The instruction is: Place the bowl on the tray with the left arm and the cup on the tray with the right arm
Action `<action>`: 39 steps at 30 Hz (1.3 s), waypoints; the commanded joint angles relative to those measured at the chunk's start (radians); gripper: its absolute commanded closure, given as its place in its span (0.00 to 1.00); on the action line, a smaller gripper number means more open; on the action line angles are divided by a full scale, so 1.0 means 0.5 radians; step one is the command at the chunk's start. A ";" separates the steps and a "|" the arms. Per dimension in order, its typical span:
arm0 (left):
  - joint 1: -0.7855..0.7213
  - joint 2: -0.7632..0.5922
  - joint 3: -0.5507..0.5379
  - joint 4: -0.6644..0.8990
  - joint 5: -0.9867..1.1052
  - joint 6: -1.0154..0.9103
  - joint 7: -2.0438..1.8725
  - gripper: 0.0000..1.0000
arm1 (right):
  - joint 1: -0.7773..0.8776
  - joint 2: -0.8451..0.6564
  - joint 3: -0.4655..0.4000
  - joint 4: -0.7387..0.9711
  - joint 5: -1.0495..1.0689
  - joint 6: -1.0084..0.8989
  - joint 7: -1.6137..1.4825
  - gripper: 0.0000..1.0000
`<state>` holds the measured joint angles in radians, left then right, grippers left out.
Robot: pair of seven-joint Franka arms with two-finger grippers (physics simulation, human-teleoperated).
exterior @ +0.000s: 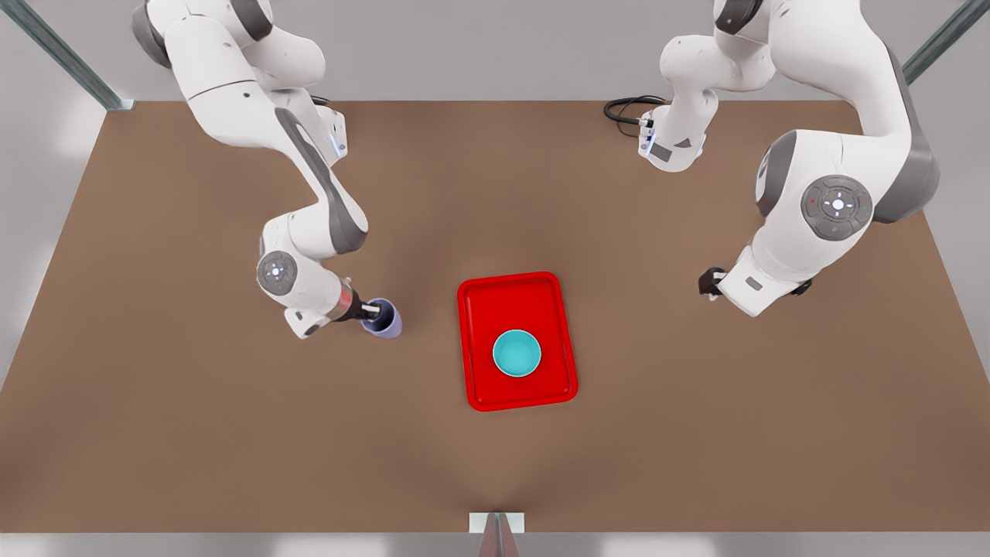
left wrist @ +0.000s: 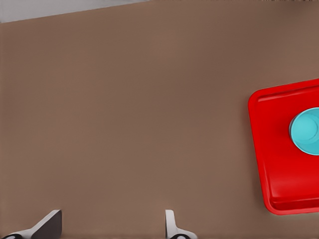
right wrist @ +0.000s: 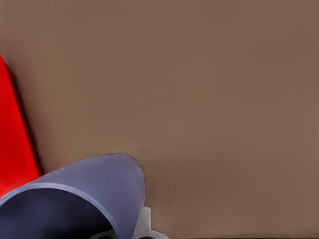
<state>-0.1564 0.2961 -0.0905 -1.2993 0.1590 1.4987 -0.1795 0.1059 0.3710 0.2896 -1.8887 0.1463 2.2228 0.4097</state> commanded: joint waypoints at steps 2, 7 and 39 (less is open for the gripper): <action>0.000 0.000 0.000 0.000 0.001 0.000 0.000 0.00 | 0.101 0.049 0.001 0.093 -0.023 -0.006 0.162 0.79; 0.003 0.003 0.025 0.000 0.001 -0.015 0.012 0.00 | 0.307 0.200 0.001 0.305 -0.032 -0.003 0.484 0.79; 0.000 -0.003 0.040 0.003 0.001 -0.046 0.006 0.00 | 0.736 0.455 -0.018 0.424 -0.274 0.298 0.932 0.00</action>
<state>-0.1565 0.2946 -0.0706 -1.2978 0.1594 1.4769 -0.1764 0.4712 0.5879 0.2808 -1.6766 0.0091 2.3624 0.8734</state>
